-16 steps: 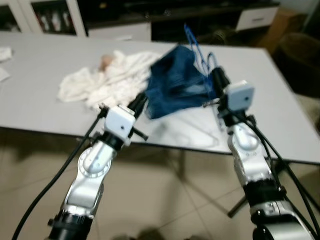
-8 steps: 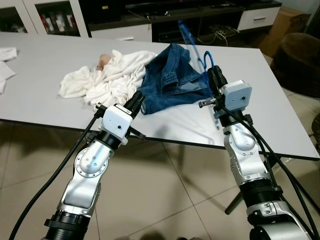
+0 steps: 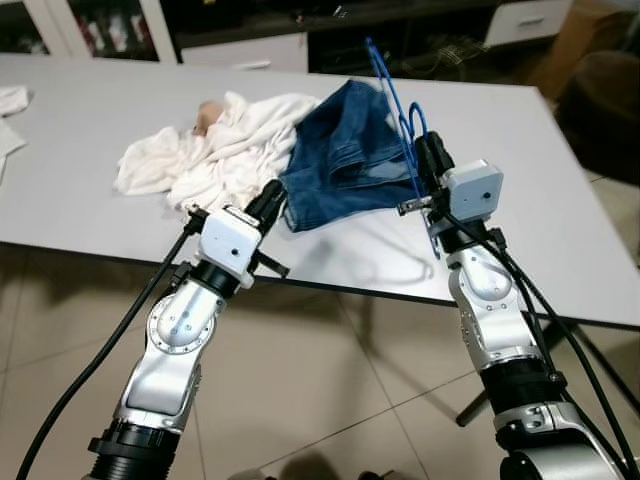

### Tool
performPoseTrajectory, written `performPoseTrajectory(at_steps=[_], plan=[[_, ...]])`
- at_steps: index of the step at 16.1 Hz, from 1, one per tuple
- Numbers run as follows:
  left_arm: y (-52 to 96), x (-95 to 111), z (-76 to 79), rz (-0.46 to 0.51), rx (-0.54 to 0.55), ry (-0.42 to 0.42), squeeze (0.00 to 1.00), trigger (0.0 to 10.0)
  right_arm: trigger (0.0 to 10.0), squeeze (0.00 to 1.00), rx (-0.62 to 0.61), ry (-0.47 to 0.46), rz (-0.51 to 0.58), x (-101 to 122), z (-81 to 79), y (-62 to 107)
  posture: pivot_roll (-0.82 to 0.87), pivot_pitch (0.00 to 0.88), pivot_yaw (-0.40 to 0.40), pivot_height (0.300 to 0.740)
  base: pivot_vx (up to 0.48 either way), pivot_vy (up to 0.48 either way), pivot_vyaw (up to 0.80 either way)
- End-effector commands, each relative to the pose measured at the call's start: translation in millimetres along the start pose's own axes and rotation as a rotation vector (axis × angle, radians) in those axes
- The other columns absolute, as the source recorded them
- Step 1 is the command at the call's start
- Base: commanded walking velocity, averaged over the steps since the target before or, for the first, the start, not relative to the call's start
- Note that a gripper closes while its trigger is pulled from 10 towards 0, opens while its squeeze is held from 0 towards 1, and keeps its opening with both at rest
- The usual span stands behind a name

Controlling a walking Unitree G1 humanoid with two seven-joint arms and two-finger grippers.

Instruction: Hang hanger

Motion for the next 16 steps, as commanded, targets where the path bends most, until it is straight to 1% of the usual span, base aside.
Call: performPoseTrajectory(at_steps=[1,3,5,10,16], plan=[[0.6,-4.5,0.2,-0.02,-0.002,0.01,0.0,10.0,10.0,0.0,0.015,-0.003,0.006,2.7,-1.2,0.5,-0.02,0.0,0.015,0.74,0.0,0.0,0.0],[1.1,-4.6,1.5,-0.019,-0.005,0.017,0.0,10.0,10.0,0.0,0.021,0.001,0.006,2.8,-2.3,1.0,-0.02,0.0,0.011,0.74,0.0,0.0,0.0],[1.2,-6.3,2.0,-0.028,0.005,0.058,0.0,10.0,10.0,0.0,0.024,-0.002,0.009,4.1,-2.7,0.3,-0.02,0.0,0.009,0.74,0.0,0.0,0.0],[0.8,-6.7,4.2,-0.031,0.005,0.072,0.0,10.0,10.0,0.0,0.023,-0.005,0.009,4.4,-2.9,1.3,-0.02,0.0,0.01,0.74,0.0,0.0,0.0],[1.6,-6.9,5.5,-0.036,0.004,0.08,0.0,10.0,10.0,0.0,0.023,-0.007,0.006,4.5,-3.3,2.8,-0.02,0.008,0.007,0.74,0.274,0.0,0.0]])
Point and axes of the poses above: a point about 5 cm out from each wrist's last joint towards the gripper, its own y axis pointing back from the gripper into the wrist, its own x axis along the axis of the wrist's last joint, z = x × y, the point moved 5 cm from there along -y, pointing out of the wrist towards the gripper, and after that the axes turned 9 degrees about -y, right-handed, at the moved point
